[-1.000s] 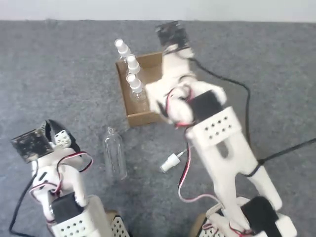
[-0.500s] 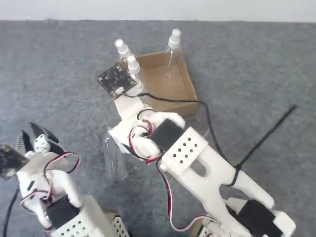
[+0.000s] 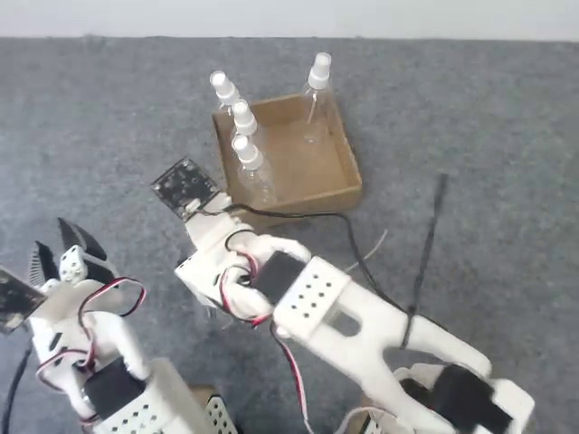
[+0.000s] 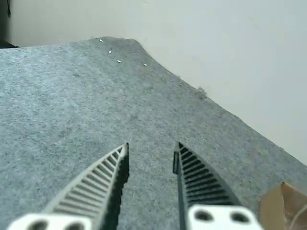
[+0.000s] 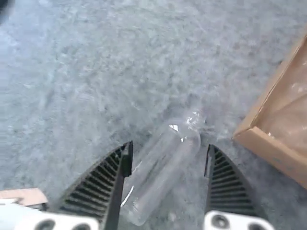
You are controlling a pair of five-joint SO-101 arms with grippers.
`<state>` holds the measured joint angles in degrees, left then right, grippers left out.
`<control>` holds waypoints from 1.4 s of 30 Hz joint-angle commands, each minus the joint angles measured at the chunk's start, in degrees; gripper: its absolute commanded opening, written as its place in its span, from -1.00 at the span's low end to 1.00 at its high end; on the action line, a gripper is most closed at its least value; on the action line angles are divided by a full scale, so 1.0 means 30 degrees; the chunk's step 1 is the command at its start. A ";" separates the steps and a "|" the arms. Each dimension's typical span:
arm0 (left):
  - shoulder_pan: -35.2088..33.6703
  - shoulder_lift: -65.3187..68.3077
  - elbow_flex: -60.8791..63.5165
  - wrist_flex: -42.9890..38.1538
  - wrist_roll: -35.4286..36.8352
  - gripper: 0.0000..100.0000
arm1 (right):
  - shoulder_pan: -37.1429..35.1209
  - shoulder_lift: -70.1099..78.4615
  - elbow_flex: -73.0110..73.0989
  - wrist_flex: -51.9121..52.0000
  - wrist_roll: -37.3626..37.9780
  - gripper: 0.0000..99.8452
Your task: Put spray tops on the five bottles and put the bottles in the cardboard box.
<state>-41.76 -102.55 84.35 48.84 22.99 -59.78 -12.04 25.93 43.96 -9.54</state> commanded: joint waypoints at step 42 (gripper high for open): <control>-0.0117 -0.0234 -0.1187 -0.0527 0.0205 -0.71 | -0.0601 0.9744 -0.5040 -0.0718 -0.0059 -0.95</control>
<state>-41.76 -102.55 84.35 48.84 23.16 -61.36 18.64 12.92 41.58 -9.54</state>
